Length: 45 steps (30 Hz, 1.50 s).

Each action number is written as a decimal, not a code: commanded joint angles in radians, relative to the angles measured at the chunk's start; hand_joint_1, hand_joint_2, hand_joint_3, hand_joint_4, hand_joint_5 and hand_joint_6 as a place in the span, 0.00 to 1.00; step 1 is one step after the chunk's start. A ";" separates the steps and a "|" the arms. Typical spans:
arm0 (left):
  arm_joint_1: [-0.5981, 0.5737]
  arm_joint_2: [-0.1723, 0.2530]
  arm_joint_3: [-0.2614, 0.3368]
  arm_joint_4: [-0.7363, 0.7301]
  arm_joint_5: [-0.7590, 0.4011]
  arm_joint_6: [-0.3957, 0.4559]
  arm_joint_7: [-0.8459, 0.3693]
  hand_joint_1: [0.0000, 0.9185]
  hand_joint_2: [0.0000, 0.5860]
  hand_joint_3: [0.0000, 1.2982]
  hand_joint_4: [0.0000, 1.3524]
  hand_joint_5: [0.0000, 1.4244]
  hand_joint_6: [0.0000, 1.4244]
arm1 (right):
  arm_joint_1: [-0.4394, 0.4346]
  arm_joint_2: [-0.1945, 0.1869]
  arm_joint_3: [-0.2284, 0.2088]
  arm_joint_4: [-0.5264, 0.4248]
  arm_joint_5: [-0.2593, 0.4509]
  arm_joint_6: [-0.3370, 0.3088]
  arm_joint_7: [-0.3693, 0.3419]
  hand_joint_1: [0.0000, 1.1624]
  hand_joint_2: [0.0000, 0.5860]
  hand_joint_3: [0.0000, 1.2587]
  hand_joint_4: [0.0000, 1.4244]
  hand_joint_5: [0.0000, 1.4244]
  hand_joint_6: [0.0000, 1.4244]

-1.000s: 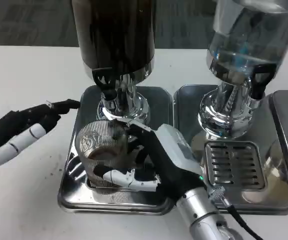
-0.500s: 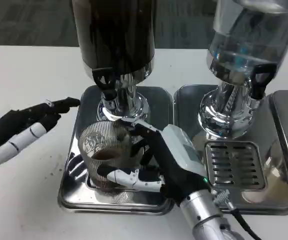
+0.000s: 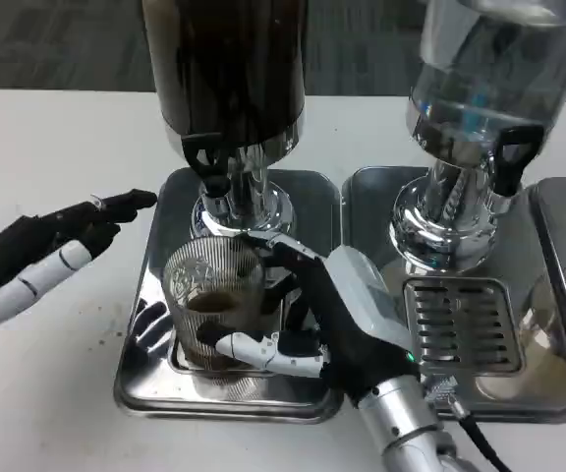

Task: Grasp the cup under the faucet to collect the drink, then remove the cup.

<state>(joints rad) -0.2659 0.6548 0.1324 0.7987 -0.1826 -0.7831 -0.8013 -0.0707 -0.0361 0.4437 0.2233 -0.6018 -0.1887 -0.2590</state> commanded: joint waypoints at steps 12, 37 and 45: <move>-0.001 -0.007 -0.007 0.005 0.012 -0.010 -0.010 0.00 0.39 0.13 0.07 0.07 0.09 | 0.018 0.006 -0.008 -0.043 0.013 -0.019 -0.013 0.55 0.47 0.33 0.36 0.47 0.65; 0.009 -0.008 -0.007 -0.011 0.007 -0.010 -0.018 0.00 0.40 0.13 0.07 0.07 0.09 | 0.098 -0.004 -0.035 -0.150 0.027 -0.033 -0.013 0.54 0.49 0.37 0.39 0.52 0.72; 0.007 -0.011 -0.007 -0.015 0.004 -0.016 -0.025 0.00 0.40 0.13 0.07 0.07 0.09 | 0.158 -0.024 -0.058 -0.227 0.042 -0.034 -0.004 0.53 0.51 0.37 0.40 0.52 0.72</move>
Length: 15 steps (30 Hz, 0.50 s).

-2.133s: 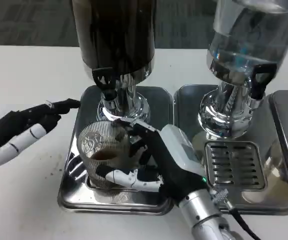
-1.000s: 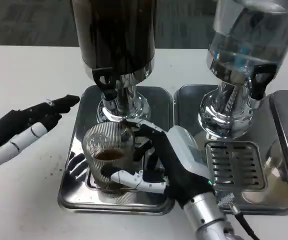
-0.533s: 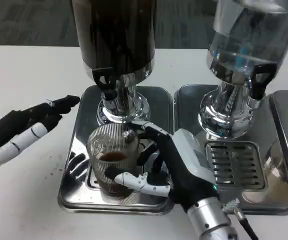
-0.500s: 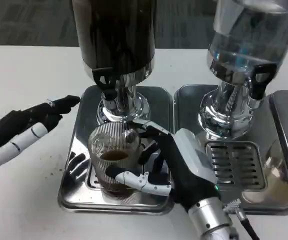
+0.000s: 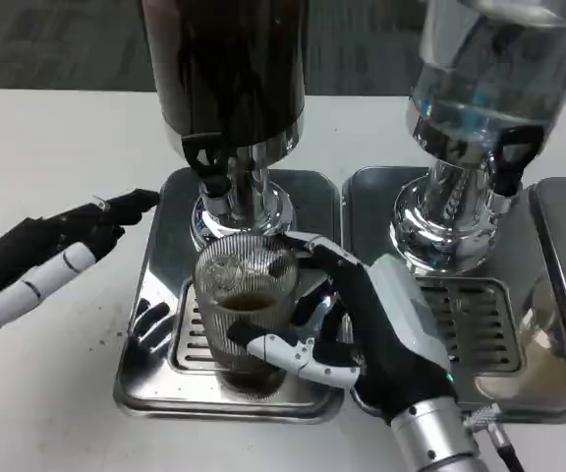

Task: Grasp the cup under the faucet to collect the drink, then remove the cup.

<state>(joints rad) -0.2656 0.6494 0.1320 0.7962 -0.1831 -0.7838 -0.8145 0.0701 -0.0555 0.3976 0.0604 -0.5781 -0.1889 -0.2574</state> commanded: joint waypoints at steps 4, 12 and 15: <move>0.009 -0.007 -0.005 -0.018 0.002 -0.018 -0.015 0.00 0.40 0.13 0.07 0.07 0.09 | 0.036 -0.013 -0.020 -0.088 0.023 -0.034 -0.006 0.53 0.51 0.37 0.40 0.52 0.72; 0.040 -0.008 0.000 -0.076 -0.020 -0.024 -0.030 0.00 0.40 0.13 0.07 0.07 0.09 | 0.063 -0.026 -0.038 -0.140 0.030 -0.028 0.000 0.53 0.52 0.38 0.40 0.53 0.73; 0.066 -0.007 0.003 -0.120 -0.031 -0.027 -0.039 0.00 0.40 0.13 0.07 0.07 0.09 | 0.070 -0.028 -0.046 -0.154 0.037 -0.027 0.006 0.53 0.52 0.38 0.40 0.53 0.73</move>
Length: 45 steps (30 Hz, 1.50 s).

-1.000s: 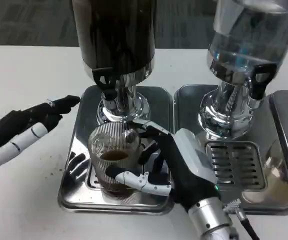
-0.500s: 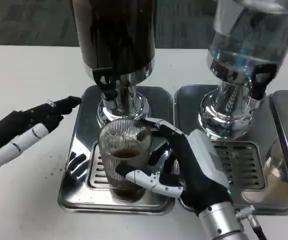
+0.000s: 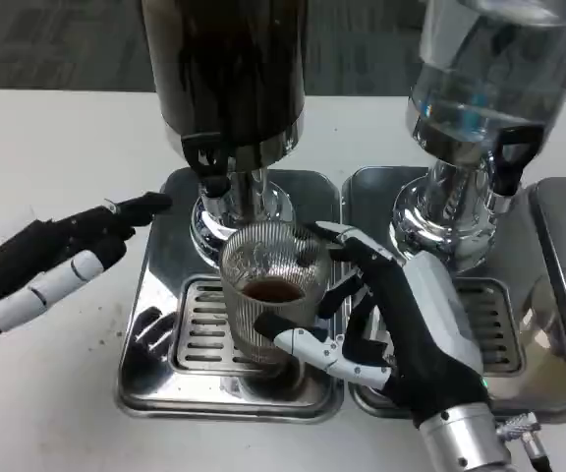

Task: Grasp the cup under the faucet to collect the drink, then remove the cup.

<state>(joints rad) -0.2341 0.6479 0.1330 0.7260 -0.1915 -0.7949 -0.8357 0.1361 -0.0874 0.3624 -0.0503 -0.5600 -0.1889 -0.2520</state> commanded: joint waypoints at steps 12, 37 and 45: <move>0.162 0.065 0.056 -0.193 -0.026 -0.041 -0.001 0.00 0.40 0.10 0.03 0.04 0.08 | 0.037 -0.003 -0.032 -0.098 0.031 -0.028 0.027 0.53 0.52 0.39 0.41 0.54 0.74; 0.367 0.147 0.131 -0.387 0.087 -0.207 0.100 0.00 0.37 0.00 0.00 0.00 0.03 | 0.122 -0.041 -0.075 -0.225 0.079 -0.029 0.099 0.51 0.54 0.40 0.42 0.55 0.75; 0.415 0.157 0.140 -0.437 0.128 -0.272 0.153 0.00 0.35 0.00 0.00 0.00 0.01 | 0.145 -0.045 -0.088 -0.266 0.099 -0.030 0.125 0.51 0.54 0.41 0.42 0.55 0.75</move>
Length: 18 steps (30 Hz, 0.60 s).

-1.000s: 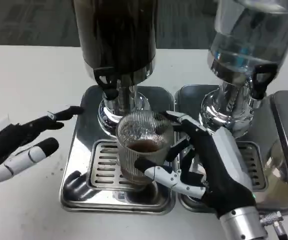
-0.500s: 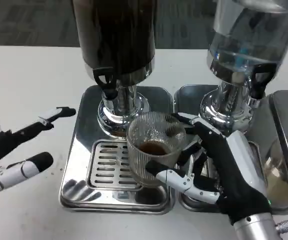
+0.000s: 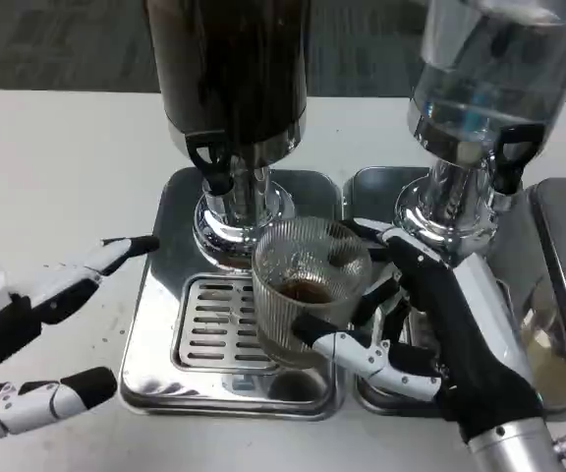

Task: Grasp the cup under the faucet to collect the drink, then remove the cup.

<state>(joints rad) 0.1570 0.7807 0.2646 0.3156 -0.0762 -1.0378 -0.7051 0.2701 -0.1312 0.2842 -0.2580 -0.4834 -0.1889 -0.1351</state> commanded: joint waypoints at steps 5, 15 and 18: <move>0.047 0.029 -0.002 -0.052 0.018 -0.050 0.033 0.00 0.35 0.00 0.00 0.00 0.01 | 0.037 -0.013 -0.020 -0.090 0.029 -0.031 0.027 0.52 0.54 0.41 0.42 0.55 0.76; 0.098 0.034 -0.015 -0.098 0.052 -0.109 0.044 0.00 0.33 0.00 0.00 0.00 0.01 | 0.074 -0.021 -0.040 -0.132 0.055 -0.044 0.043 0.52 0.55 0.42 0.42 0.55 0.76; 0.116 0.033 -0.012 -0.114 0.063 -0.125 0.055 0.00 0.33 0.00 0.00 0.00 0.01 | 0.082 -0.025 -0.044 -0.144 0.064 -0.044 0.050 0.52 0.55 0.42 0.42 0.55 0.77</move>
<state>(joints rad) 0.2558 0.7929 0.2558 0.2204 -0.0291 -1.1434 -0.6707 0.3495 -0.1588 0.2489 -0.3622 -0.4451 -0.1897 -0.0851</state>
